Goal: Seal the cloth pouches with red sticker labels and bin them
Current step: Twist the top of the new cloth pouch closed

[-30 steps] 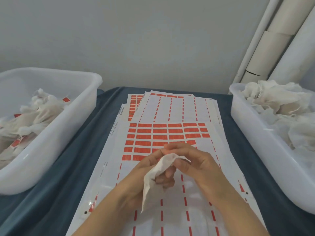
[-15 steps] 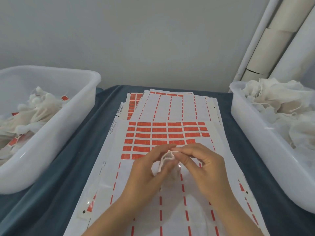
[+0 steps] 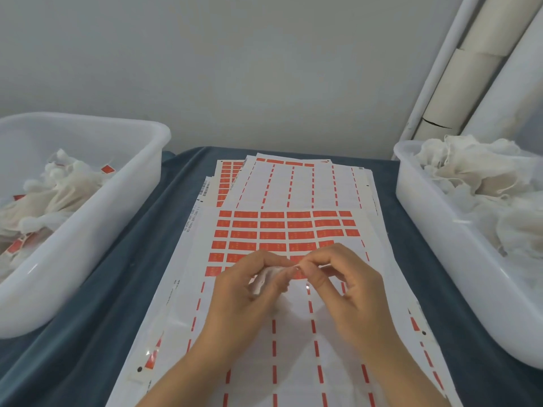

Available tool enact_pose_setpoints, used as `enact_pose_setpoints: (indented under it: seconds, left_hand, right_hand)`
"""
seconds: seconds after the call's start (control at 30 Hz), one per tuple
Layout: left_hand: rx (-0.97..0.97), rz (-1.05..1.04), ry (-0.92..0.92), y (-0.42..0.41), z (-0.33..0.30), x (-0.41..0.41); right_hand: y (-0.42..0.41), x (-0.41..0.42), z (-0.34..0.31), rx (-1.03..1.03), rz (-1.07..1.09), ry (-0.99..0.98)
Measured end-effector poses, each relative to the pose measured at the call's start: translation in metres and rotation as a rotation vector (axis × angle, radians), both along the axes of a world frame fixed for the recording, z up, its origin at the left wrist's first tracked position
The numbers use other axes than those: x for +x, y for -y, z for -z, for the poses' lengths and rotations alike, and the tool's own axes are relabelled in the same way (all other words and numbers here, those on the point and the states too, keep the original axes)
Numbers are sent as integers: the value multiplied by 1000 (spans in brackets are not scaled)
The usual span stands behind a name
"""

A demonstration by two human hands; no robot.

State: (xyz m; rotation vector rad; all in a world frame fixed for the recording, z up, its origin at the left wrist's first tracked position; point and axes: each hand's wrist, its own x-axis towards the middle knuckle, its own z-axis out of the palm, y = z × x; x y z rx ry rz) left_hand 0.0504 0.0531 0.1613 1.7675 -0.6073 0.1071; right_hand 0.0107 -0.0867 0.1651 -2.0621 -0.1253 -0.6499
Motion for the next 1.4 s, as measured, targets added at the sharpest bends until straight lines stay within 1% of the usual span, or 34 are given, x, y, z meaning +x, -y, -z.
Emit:
enact_pose_setpoints:
  seconds: [0.03, 0.13, 0.2, 0.3, 0.37, 0.43, 0.47, 0.5, 0.57, 0.6, 0.63, 0.7, 0.8, 0.83, 0.87, 0.9, 0.97, 1.0, 1.03, 1.1, 1.13, 1.17, 1.2, 1.27, 1.33, 1.4]
  left_hand:
    - [6, -18, 2, 0, 1, 1]
    - [17, -106, 7, -2, 1, 4]
    - [18, -137, 33, 1, 0, 7]
    - [58, -147, 22, 6, 0, 7]
    - [96, -182, 31, 3, 3, 7]
    - [57, -206, 14, -5, 5, 5]
    - [27, -168, -63, -8, 4, 5]
    - [14, -72, -202, -9, 2, 3]
    - [39, 188, -515, -4, -1, 3]
    - [21, 251, -645, -2, -2, 4]
    - [-42, 250, -758, 0, -3, 7]
    - [-258, 185, -929, -4, -3, 14]
    - [-681, 203, -1041, -17, -4, 22]
    - [-776, 202, -1069, -21, -5, 23]
    - [-828, 195, -1087, -23, -5, 24]
    - [-831, 187, -1088, -24, -6, 25]
    - [-703, 189, -1039, -25, -7, 24]
    - [-593, 206, -1008, -24, -8, 22]
    - [-464, 224, -984, -22, -8, 20]
    - [-173, 245, -954, -16, -8, 16]
    - [-40, 260, -932, -14, -7, 14]
    - [60, 278, -903, -12, -8, 13]
    - [123, 293, -879, -11, -8, 12]
    - [174, 314, -845, -12, -10, 11]
    - [182, 297, -789, -12, -12, 11]
    - [194, 226, -711, -11, -9, 12]
  right_hand:
    - [1, -1, -1, 72, -2, -30]
    - [6, -4, -7, 400, -6, -82]
    - [10, -5, -8, 557, 10, -99]
    - [9, -3, -6, 628, -7, -142]
    - [7, -1, -6, 595, -37, -155]
    - [7, -1, -8, 580, -66, -168]
    - [7, -2, -9, 578, -88, -171]
    - [6, -2, -11, 571, -122, -172]
    - [3, -5, -12, 519, -219, -184]
    - [1, -5, -13, 481, -268, -198]
    - [-1, -6, -13, 440, -309, -214]
    - [-6, -6, -11, 333, -356, -241]
    - [-12, -4, -3, 150, -332, -281]
    - [-12, -3, -1, 135, -298, -287]
    - [-10, -2, -1, 150, -246, -296]
    - [-8, -1, -1, 179, -175, -296]
    - [-3, 2, 1, 244, -33, -277]
    - [-2, 2, 1, 241, 13, -246]
    - [-3, 2, 3, 189, 43, -187]
    - [-6, 2, 7, 31, 32, -61]
    - [-10, 2, 10, -21, -12, -36]
    - [-13, 1, 12, -37, -68, -51]
    - [-16, 0, 14, -18, -121, -98]
    - [-20, -2, 16, 17, -165, -188]
    - [-19, -2, 18, 65, -108, -207]
    - [-16, 0, 17, 124, -28, -216]
